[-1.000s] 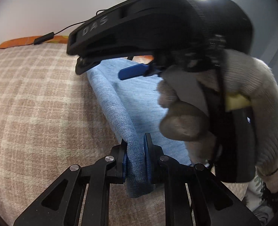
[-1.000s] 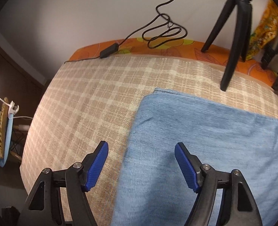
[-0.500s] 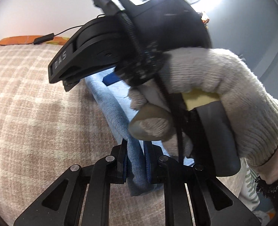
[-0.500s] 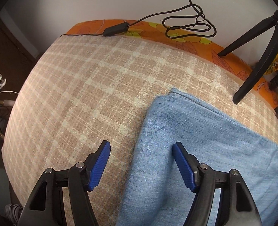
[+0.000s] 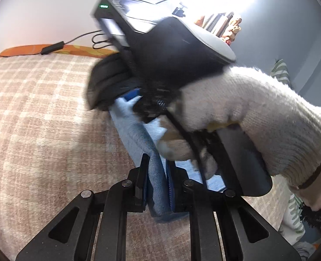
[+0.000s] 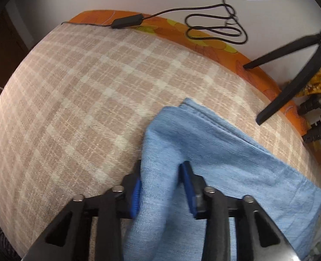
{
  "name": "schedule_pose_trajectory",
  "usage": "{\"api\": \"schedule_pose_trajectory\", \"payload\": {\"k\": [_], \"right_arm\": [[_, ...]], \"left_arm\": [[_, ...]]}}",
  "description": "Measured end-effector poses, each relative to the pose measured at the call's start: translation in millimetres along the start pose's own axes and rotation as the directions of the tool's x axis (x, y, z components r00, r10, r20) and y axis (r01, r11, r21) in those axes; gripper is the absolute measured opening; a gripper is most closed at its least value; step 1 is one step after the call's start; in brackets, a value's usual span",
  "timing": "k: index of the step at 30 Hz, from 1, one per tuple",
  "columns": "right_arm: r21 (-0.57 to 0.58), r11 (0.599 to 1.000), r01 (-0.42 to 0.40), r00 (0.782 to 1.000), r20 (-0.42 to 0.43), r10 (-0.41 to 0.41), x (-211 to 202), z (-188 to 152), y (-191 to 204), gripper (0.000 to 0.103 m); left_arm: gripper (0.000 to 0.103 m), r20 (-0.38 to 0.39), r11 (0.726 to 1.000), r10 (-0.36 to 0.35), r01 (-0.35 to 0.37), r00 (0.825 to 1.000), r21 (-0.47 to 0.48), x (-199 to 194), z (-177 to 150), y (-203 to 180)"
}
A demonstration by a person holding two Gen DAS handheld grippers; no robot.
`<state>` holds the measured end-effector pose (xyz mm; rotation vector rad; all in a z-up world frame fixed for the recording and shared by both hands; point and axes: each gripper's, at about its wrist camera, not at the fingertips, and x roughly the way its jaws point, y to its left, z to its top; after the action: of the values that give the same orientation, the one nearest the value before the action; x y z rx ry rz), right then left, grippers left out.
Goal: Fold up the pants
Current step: 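Lift the jeans edge with both grippers and fold it over the stack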
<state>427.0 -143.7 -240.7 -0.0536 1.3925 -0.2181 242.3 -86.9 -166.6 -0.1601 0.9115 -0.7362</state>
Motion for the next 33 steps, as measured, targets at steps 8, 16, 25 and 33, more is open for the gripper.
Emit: {"api": "schedule_pose_trajectory", "payload": {"k": [8,16,25,33], "right_arm": [[0.148,0.975,-0.168,0.981,0.122,0.151,-15,-20,-45,0.006],[0.22,0.934,-0.28,0.946,0.229,0.23,-40,-48,-82,0.005],[0.285,0.869,-0.405,0.884,0.365,0.293,-70,-60,-125,0.004],[0.353,0.778,-0.519,0.818,0.471,0.332,-78,-97,-179,0.004]], "left_arm": [[0.056,-0.034,0.988,0.044,-0.048,0.998,-0.146,5,-3,18],[0.013,-0.011,0.991,-0.025,0.023,1.0,-0.129,11,2,4],[0.009,0.079,0.999,-0.046,0.044,0.996,0.027,3,11,-42],[0.009,0.083,0.993,-0.101,0.095,0.991,0.073,11,16,-72]]}}
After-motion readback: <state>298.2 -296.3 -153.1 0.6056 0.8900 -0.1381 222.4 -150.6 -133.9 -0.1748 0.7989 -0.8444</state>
